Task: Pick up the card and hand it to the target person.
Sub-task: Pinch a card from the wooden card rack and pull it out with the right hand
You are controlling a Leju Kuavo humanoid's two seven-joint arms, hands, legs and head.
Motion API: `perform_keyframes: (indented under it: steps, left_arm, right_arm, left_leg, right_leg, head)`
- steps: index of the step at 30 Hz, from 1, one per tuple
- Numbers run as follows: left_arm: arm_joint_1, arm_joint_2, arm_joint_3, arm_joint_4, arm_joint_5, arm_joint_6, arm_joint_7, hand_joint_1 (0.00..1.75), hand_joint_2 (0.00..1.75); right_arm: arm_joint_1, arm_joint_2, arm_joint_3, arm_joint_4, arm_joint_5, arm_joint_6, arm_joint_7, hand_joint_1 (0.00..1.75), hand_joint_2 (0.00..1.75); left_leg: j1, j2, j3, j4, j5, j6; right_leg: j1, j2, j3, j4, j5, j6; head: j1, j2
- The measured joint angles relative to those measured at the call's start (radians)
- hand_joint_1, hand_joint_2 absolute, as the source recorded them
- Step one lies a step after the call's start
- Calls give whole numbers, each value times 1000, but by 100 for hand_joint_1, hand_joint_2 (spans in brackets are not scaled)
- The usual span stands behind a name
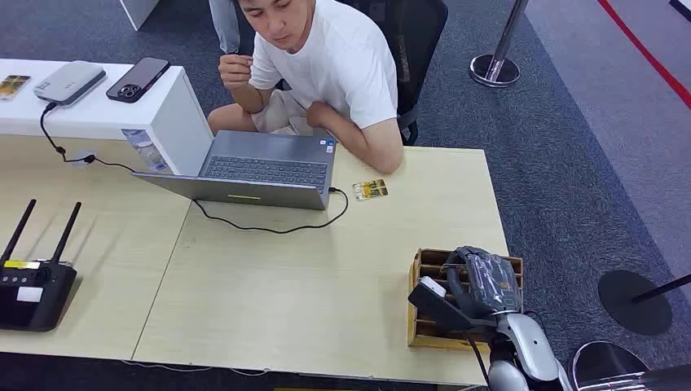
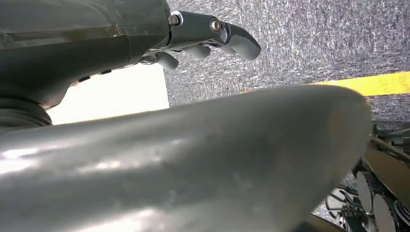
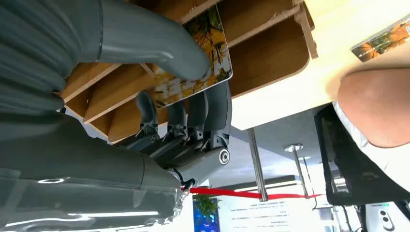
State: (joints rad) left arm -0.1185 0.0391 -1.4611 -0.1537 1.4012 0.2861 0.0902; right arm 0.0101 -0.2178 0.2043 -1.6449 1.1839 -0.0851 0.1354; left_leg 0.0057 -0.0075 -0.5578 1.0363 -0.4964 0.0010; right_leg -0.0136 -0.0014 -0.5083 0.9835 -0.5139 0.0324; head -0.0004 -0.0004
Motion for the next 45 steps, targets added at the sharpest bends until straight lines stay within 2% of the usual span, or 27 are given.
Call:
perform_keyframes:
  steps: [6, 10, 27, 32, 39, 45]
  left_arm:
    - [0, 0, 0, 0, 2, 1, -14, 0, 0]
    - [0, 0, 0, 0, 2, 1, -23, 0, 175]
    - [0, 0, -18, 0, 9, 22, -60, 0, 175]
    - [0, 0, -18, 0, 17, 25, -58, 0, 175]
    - [0, 0, -18, 0, 28, 33, -62, 0, 175]
    - [0, 0, -18, 0, 34, 33, -63, 0, 175]
  right_arm:
    - [0, 0, 0, -1, 0, -3, -1, 138, 175]
    - [0, 0, 0, -1, 0, -3, -1, 140, 175]
    - [-1, 0, 1, -1, -3, -21, -20, 140, 175]
    - [-1, 0, 0, -6, -10, -84, -62, 140, 175]
    - [0, 0, -5, -70, -22, -239, -147, 140, 175]
    - [0, 0, -14, -124, -43, -258, -171, 140, 175]
  left_leg:
    - [0, 0, 0, 0, 0, 0]
    - [0, 0, 0, 0, 0, 0]
    - [0, 0, 0, 0, 0, 0]
    - [0, 0, 0, 0, 0, 0]
    - [0, 0, 0, 0, 0, 0]
    - [0, 0, 0, 0, 0, 0]
  right_leg:
    - [0, 0, 0, 0, 0, 0]
    - [0, 0, 0, 0, 0, 0]
    - [0, 0, 0, 0, 0, 0]
    - [0, 0, 0, 0, 0, 0]
    - [0, 0, 0, 0, 0, 0]
    - [0, 0, 0, 0, 0, 0]
  head:
    - [0, 0]
    - [0, 0]
    - [0, 0]
    - [0, 0]
    - [0, 0]
    - [0, 0]
